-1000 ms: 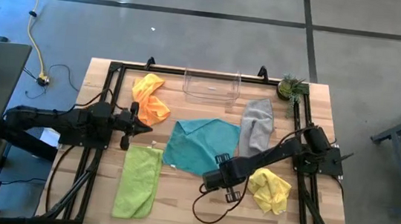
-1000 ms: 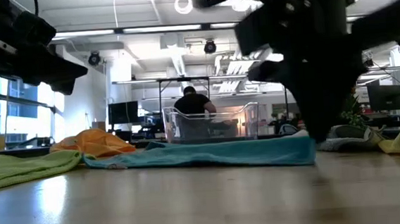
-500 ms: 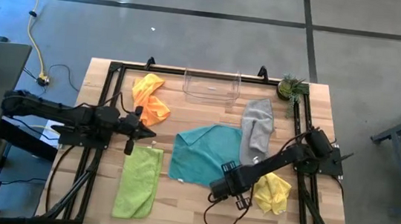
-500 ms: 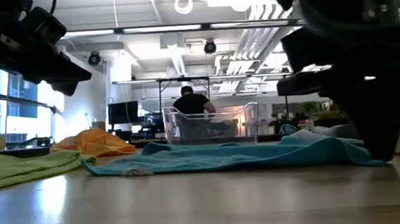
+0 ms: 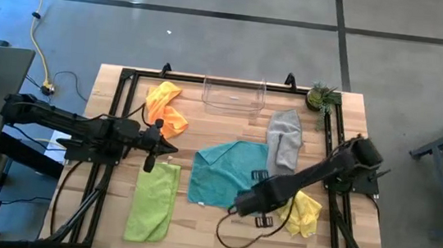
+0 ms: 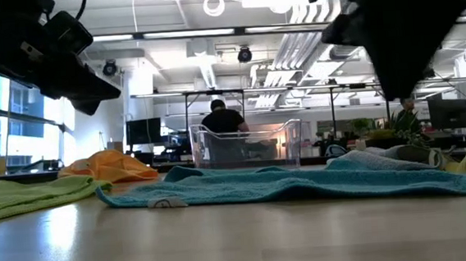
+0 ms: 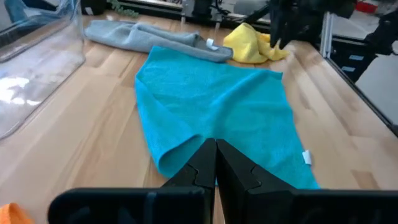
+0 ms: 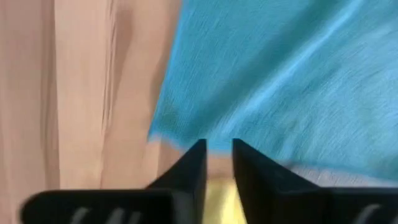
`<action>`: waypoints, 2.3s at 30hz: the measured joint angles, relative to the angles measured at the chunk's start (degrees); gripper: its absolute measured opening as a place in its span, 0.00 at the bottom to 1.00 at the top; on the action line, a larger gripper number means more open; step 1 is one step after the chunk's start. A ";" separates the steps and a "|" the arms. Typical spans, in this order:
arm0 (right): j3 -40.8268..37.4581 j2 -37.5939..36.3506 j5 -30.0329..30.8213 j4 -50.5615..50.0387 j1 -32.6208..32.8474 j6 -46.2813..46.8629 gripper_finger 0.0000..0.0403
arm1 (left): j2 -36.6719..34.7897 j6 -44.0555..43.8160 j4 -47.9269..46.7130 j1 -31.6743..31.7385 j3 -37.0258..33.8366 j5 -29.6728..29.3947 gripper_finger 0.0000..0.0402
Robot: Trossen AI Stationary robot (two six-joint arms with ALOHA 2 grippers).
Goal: Fold microfiber towels
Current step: Fold the blue towel on the table
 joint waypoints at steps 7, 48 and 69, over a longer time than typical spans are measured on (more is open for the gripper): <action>-24.41 -11.08 8.34 36.81 -4.77 6.70 0.02 | 6.09 -1.27 10.70 -0.33 0.01 2.87 0.00; -40.41 -12.15 9.88 66.67 -13.03 -0.24 0.00 | 57.50 37.15 -15.96 -3.64 37.79 -15.74 0.28; -40.42 -12.15 9.36 66.86 -13.03 -0.90 0.00 | 55.22 19.44 -17.30 1.35 37.75 -9.13 0.01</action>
